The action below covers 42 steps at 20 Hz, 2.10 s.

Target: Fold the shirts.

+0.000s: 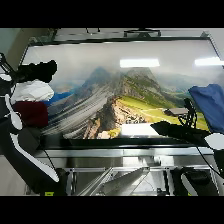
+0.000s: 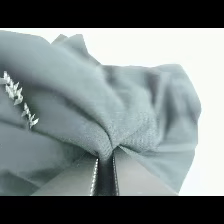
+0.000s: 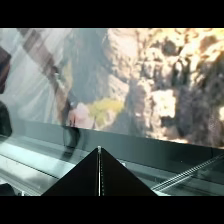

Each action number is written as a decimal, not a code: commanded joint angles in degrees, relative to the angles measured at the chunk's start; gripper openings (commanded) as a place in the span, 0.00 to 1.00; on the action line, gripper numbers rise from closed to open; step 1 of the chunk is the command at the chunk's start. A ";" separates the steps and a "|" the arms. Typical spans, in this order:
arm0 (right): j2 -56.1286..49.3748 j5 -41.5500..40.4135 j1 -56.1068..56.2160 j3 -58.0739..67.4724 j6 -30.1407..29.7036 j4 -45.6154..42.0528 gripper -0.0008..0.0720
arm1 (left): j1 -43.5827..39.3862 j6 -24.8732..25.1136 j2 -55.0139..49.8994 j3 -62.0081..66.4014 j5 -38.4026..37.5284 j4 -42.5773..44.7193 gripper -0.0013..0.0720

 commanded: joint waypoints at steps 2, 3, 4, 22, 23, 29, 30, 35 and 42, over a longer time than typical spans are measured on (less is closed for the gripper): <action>0.02 -0.07 0.07 -0.02 0.04 0.00 0.04 | -1.57 -0.04 9.92 -0.02 -7.76 -2.56 0.06; 0.02 -0.07 0.07 -0.02 0.04 0.00 0.04 | -2.23 -0.04 11.98 -0.02 -9.99 -4.44 0.06; 0.02 -0.07 0.07 -0.02 0.04 0.00 0.04 | -2.89 -0.04 13.97 -0.02 -12.72 -6.67 0.06; 0.02 2.82 -0.07 0.02 0.02 0.00 0.32 | -36.70 -4.09 27.80 -28.81 -30.86 -21.57 0.26; 0.00 2.60 -0.07 0.07 0.00 0.02 0.65 | -35.65 -4.07 27.80 -28.76 -31.89 -21.62 0.78; -8.07 -1.99 0.07 0.07 -8.70 2.54 0.70 | -25.57 -6.19 27.85 -30.29 -44.02 -11.43 0.99; -11.39 -3.19 0.07 0.07 -12.37 5.99 0.70 | -24.65 -6.10 27.85 -32.87 -44.92 -11.26 0.99; -32.50 -6.73 3.76 1.46 -35.21 31.78 0.70 | -27.45 -0.83 26.60 -47.50 -35.43 -13.14 0.96; -52.87 -7.45 13.66 13.64 -39.36 38.16 0.69 | -34.16 1.07 16.02 -41.86 -32.50 -19.30 0.48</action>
